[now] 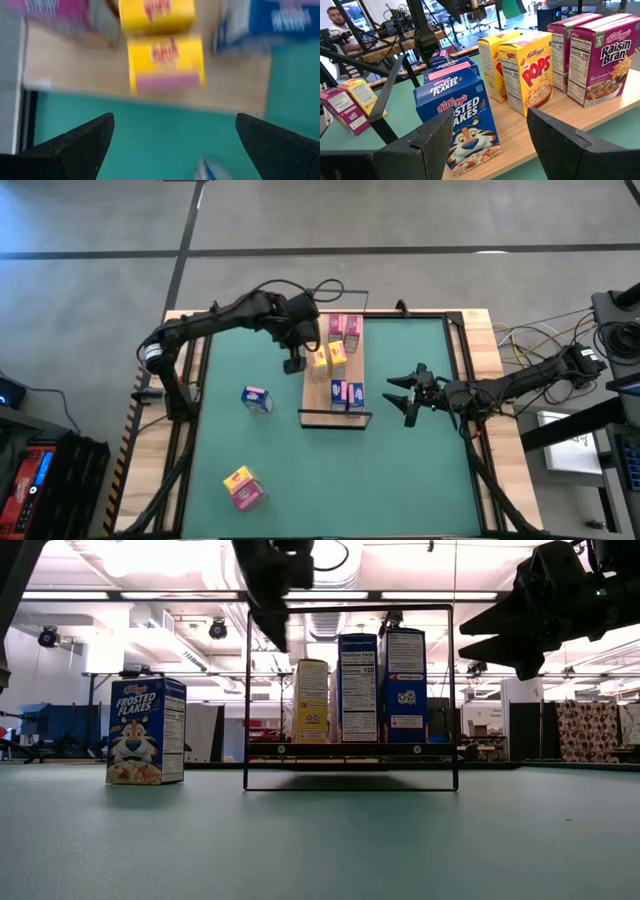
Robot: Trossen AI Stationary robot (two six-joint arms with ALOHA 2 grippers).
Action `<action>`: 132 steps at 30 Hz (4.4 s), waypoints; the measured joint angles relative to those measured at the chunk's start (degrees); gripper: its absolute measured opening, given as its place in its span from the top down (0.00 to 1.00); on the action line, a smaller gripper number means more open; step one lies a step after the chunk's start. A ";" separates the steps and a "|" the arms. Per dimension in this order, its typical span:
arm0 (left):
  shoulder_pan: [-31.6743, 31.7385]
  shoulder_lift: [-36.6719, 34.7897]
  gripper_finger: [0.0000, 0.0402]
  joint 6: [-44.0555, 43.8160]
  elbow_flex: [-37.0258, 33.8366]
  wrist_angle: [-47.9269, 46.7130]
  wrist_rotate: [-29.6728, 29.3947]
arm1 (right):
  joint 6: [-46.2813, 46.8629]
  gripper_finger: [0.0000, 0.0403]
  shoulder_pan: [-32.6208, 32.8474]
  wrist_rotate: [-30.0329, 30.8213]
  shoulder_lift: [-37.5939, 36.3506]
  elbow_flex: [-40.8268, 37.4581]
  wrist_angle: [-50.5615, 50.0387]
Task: Stack cereal on shelf
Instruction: Put the blue cereal box on the shelf
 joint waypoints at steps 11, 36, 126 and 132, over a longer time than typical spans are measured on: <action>2.51 -4.56 0.00 -22.81 -1.69 -16.42 0.46 | 0.00 0.40 0.00 0.00 0.01 0.00 -0.05; -11.22 -29.19 0.00 -81.69 -45.58 7.65 -8.68 | 0.00 0.40 0.01 -0.01 0.01 0.00 -0.28; -18.39 -20.79 0.29 -66.98 -38.26 16.66 -14.07 | 0.00 0.40 0.00 0.00 0.00 0.00 -0.27; -18.43 -20.79 0.29 -60.37 -35.65 16.62 -15.63 | 0.00 0.40 0.00 0.00 0.00 0.00 -0.27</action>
